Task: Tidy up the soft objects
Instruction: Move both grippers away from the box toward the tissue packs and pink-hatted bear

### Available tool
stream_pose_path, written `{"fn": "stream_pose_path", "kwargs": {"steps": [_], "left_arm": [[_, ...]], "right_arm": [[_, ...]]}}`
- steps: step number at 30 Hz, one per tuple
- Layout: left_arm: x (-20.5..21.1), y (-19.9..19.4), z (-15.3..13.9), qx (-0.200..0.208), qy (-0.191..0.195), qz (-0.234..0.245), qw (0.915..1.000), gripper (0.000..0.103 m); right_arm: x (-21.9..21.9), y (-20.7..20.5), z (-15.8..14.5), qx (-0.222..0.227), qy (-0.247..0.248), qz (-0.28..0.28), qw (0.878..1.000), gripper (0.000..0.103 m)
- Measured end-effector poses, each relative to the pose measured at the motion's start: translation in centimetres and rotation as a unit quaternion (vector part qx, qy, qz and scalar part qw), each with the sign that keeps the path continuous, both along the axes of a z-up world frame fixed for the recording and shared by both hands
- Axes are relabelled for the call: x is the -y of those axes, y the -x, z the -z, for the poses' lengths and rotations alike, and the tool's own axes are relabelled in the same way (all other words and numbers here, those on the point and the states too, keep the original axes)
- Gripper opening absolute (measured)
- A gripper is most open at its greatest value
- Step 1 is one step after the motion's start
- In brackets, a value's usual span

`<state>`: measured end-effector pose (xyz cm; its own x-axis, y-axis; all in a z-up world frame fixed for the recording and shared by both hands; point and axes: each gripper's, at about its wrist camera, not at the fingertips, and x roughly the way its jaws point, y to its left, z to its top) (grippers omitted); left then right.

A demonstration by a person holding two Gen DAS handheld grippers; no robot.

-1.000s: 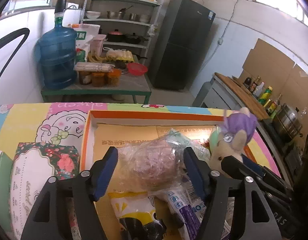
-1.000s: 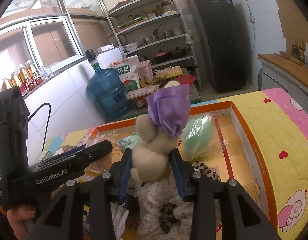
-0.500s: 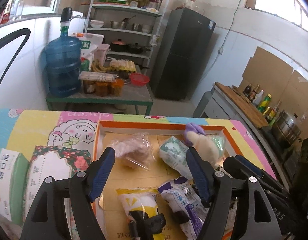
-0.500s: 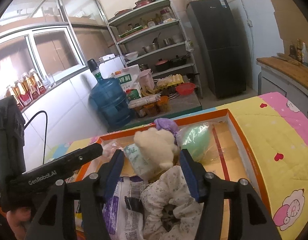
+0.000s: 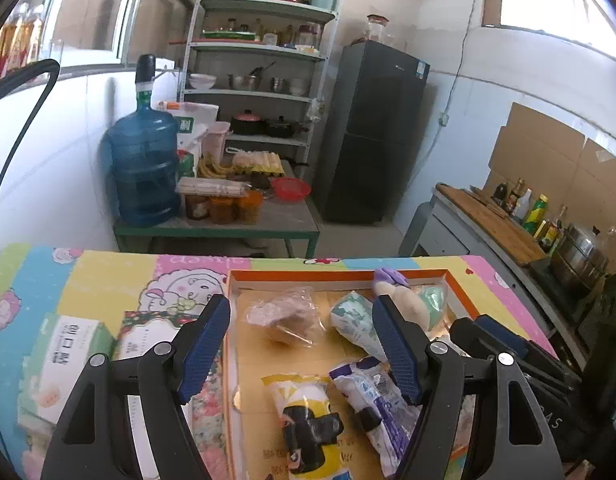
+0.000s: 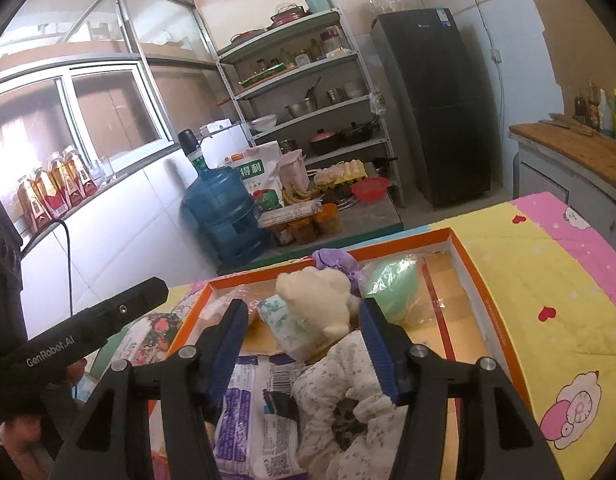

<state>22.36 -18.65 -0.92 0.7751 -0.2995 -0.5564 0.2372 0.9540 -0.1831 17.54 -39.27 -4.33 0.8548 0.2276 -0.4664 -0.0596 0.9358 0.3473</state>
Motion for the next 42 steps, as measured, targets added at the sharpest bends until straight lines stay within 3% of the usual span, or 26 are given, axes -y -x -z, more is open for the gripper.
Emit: {"fn": "stream_pose_path", "kwargs": {"steps": [26,42], "left_arm": [[-7.5,8.3,-2.8,0.044,-0.013,-0.020,0.9987,0.075],[-16.5,12.4,-1.9,0.043,-0.021,-0.070,0.9964,0.075]], "right_arm": [[-7.5,5.7,-3.3,0.022,0.034,-0.022,0.999,0.057],[-15.5,7.9,-3.0,0.009,0.061,-0.080,0.995,0.057]]}}
